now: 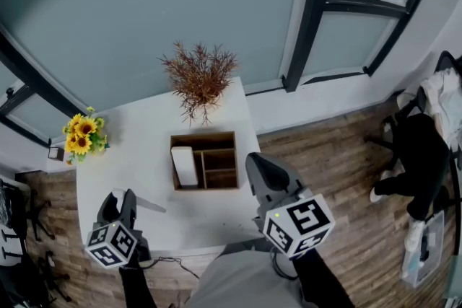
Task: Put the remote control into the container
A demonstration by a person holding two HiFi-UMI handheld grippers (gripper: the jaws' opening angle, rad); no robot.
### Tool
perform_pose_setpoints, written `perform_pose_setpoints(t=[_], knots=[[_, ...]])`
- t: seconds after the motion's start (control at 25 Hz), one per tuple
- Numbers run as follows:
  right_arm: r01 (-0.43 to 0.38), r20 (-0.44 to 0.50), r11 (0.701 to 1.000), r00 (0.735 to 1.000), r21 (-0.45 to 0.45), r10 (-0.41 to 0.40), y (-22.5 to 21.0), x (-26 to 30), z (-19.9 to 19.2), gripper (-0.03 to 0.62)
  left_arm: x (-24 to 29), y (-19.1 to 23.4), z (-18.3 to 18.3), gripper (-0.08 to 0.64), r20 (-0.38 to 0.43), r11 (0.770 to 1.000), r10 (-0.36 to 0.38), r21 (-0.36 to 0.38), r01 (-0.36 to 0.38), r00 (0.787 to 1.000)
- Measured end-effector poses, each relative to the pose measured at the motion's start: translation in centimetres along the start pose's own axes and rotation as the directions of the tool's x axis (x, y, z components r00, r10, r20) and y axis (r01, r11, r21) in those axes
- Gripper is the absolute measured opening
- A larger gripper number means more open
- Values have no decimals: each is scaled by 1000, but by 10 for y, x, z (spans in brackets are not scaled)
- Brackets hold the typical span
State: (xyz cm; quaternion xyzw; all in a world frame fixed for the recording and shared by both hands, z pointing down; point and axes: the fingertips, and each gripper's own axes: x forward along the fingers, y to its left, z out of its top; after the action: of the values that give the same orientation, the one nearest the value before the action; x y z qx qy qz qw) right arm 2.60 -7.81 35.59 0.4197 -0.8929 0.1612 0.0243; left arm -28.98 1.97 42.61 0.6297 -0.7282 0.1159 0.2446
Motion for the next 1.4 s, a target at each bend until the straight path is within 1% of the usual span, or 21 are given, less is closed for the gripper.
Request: perform_pose_setpoints(t=[0.36, 0.72, 0.96, 1.4], knots=[[9, 8, 1000, 1000, 2, -9, -1, -5, 1, 5, -10, -18, 35, 232, 88, 999, -44, 12, 43, 995], [37, 19, 999, 999, 9, -37, -9, -15, 2, 5, -16, -53, 66, 232, 153, 992, -123, 34, 119, 980], [69, 28, 997, 997, 18, -70, -19, -25, 2, 5, -11, -81, 76, 232, 167, 982, -188, 47, 183, 968], [144, 42, 989, 988, 34, -145, -43, -47, 5, 5, 9, -135, 84, 232, 164, 951, -309, 69, 301, 937]])
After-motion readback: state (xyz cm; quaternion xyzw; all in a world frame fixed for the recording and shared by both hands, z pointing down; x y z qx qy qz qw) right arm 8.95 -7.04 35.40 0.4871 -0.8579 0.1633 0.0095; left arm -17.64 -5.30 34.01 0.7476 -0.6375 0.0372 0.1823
